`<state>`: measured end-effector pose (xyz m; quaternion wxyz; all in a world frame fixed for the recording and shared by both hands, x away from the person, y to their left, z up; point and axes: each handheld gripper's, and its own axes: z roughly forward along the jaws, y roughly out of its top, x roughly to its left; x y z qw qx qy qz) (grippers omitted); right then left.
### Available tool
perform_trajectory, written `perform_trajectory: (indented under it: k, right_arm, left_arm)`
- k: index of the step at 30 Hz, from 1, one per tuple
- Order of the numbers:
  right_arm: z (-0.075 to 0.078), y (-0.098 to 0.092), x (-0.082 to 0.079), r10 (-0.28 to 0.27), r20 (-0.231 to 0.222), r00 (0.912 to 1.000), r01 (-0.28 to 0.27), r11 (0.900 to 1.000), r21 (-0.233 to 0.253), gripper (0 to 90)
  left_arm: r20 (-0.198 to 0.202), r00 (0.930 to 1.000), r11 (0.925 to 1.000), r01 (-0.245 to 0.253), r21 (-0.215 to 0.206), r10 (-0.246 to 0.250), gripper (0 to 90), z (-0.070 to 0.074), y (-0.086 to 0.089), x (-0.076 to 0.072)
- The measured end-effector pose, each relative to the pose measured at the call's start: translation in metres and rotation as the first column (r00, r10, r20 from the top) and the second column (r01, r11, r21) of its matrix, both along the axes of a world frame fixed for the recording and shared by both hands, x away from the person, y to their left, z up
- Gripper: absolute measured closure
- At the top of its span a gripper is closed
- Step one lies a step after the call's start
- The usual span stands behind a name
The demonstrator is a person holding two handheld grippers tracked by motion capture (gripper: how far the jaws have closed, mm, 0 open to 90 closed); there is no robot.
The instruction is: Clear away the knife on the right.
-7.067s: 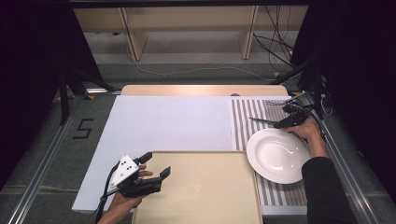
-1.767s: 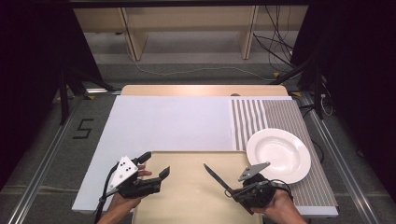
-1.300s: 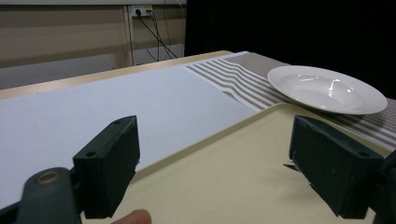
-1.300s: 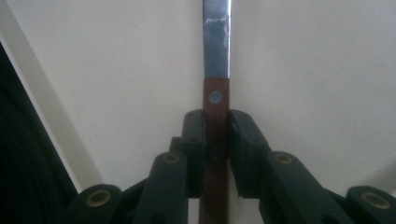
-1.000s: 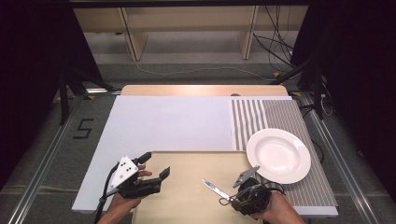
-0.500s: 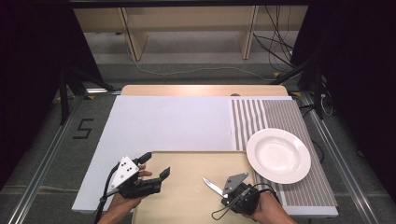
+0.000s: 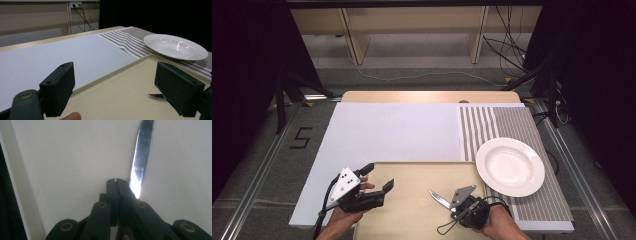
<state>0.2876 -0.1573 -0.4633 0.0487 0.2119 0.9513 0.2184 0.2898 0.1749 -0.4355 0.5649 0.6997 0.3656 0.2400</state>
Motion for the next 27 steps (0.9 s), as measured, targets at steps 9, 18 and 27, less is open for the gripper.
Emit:
perform_trajectory:
  k: [9, 18, 27]
  right_arm:
    - [0.001, -0.005, 0.003, -0.046, 0.001, 0.9990, 0.046, 0.999, -0.012, 89.2]
    - [0.003, -0.012, 0.009, -0.083, 0.031, 0.9961, 0.084, 0.996, -0.023, 89.1]
    - [0.003, -0.020, 0.013, -0.092, 0.075, 0.9929, 0.097, 0.993, -0.073, 88.8]
  left_arm:
    - [0.002, 1.0000, 1.0000, 0.000, -0.002, 0.000, 16.3, 0.000, 0.000, 0.000]
    - [0.002, 1.0000, 1.0000, 0.000, -0.002, 0.000, 16.3, 0.000, 0.000, 0.000]
    - [0.003, 1.0000, 1.0000, 0.000, 0.000, 0.000, 16.4, 0.001, 0.000, 0.000]
